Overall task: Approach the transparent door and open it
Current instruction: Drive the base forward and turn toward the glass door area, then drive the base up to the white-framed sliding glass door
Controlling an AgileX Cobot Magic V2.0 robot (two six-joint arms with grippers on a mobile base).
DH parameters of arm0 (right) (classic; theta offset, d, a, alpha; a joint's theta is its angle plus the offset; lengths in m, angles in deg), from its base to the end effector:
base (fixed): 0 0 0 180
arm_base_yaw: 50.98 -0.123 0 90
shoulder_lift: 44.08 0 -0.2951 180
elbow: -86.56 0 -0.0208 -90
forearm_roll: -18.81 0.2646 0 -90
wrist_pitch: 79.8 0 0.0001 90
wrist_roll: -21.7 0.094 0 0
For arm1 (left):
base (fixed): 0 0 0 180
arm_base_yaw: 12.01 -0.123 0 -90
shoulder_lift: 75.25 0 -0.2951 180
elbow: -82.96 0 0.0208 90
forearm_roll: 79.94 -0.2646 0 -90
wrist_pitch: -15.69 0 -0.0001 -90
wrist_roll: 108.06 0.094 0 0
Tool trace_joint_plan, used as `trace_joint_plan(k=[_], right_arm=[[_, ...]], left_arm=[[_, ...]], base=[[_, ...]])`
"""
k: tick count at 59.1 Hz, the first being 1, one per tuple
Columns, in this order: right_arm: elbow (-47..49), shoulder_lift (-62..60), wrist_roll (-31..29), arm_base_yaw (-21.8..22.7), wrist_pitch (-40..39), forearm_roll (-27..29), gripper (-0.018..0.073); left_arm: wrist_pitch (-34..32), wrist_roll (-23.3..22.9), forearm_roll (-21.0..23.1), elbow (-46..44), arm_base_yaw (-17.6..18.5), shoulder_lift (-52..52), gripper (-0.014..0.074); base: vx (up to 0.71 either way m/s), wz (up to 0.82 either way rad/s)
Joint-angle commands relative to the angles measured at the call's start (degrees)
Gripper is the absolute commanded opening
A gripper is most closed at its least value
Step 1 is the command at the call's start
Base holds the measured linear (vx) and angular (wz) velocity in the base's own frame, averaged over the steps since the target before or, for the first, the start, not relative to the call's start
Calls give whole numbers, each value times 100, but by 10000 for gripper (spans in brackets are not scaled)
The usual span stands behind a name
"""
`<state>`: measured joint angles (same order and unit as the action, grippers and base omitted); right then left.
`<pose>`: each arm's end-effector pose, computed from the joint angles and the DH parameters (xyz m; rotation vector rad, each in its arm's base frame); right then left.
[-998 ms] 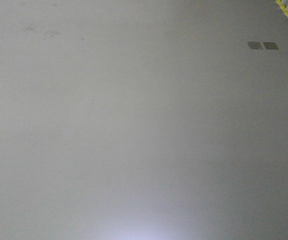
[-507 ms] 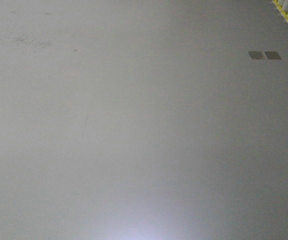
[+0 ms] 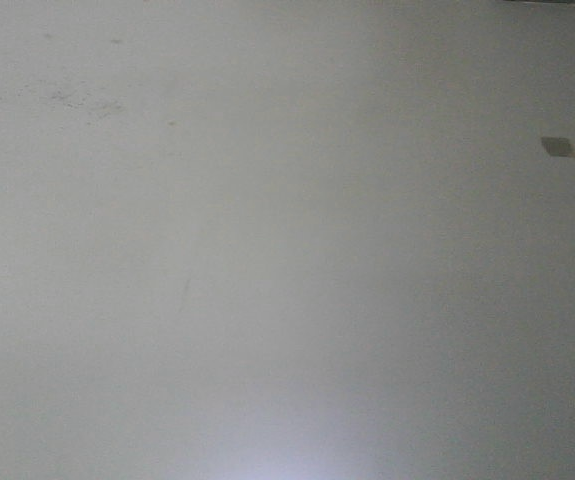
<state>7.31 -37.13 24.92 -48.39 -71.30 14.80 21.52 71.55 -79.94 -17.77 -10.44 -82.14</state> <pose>0.0633 -0.0038 0.1892 0.0345 1.6524 -0.0529 0.0636 -0.0017 0.1935 0.0165 1.6055 -0.0265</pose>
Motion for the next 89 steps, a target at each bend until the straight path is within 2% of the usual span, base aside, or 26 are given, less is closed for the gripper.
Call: trace_joint_plan(k=[1,89], right_arm=[[-17,-88,-59,24,-445,-36,-6],[-17,-88,-59,24,-445,-36,-6]], left_arm=[[-474,-51,36,74,33,85,-6],[-474,-51,36,74,33,85,-6]], base=[[40,24],[41,33]])
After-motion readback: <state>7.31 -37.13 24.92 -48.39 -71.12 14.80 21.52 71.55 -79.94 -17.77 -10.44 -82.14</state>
